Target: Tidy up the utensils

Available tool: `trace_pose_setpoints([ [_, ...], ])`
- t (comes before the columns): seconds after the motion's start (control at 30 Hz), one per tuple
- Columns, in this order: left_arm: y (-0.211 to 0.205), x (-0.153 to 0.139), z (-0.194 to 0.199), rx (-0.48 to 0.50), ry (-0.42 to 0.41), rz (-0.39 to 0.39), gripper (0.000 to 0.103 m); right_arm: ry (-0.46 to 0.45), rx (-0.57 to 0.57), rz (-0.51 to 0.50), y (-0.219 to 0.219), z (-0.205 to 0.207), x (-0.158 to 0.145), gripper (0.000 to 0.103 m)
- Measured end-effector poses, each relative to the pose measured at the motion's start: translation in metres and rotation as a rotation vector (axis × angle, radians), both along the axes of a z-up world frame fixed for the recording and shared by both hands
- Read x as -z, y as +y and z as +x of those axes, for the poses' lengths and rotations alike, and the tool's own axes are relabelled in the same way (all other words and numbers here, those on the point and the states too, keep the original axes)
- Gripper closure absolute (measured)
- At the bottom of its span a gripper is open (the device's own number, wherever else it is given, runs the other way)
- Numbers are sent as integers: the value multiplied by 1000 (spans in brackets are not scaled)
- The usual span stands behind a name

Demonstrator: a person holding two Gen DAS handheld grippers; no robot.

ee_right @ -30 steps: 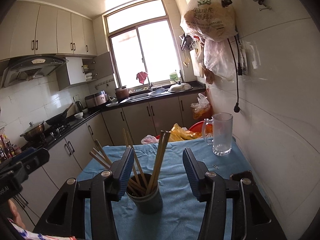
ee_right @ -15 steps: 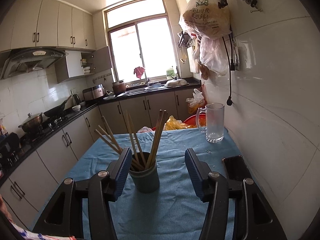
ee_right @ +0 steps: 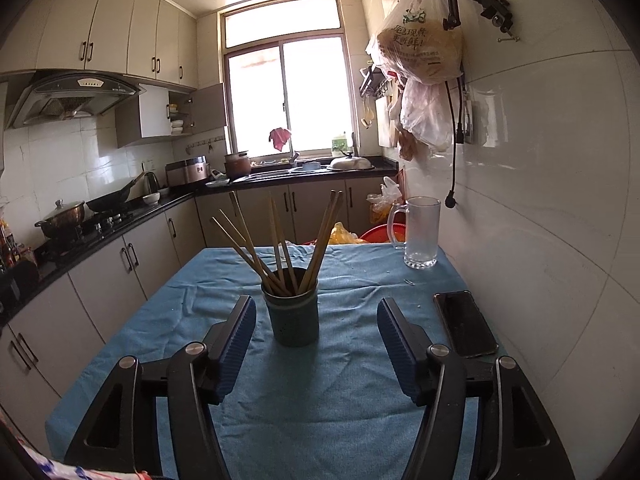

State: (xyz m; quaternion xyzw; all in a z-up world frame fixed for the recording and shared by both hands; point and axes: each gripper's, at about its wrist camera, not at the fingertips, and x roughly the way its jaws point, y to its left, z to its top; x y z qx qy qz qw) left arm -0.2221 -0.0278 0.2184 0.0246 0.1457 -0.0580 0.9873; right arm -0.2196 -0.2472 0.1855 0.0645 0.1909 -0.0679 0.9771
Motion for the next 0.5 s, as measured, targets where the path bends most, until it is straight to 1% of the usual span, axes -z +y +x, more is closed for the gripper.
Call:
trace_pose_setpoints([
  [0.1, 2, 10, 3, -9, 62, -14, 0, 0, 7, 6, 0, -8, 1, 34],
  [0.17, 2, 16, 4, -32, 82, -3, 0, 0, 9, 6, -1, -13, 2, 34],
  [0.3, -1, 24, 3, -50, 102, 14, 0, 0, 19, -12, 0, -22, 2, 33],
  [0.37, 0, 28, 3, -43, 115, -2, 0, -1, 20, -13, 2, -26, 2, 33],
  [0.5, 2, 31, 1, -38, 117, -20, 0, -7, 27, -18, 3, -29, 0, 32],
])
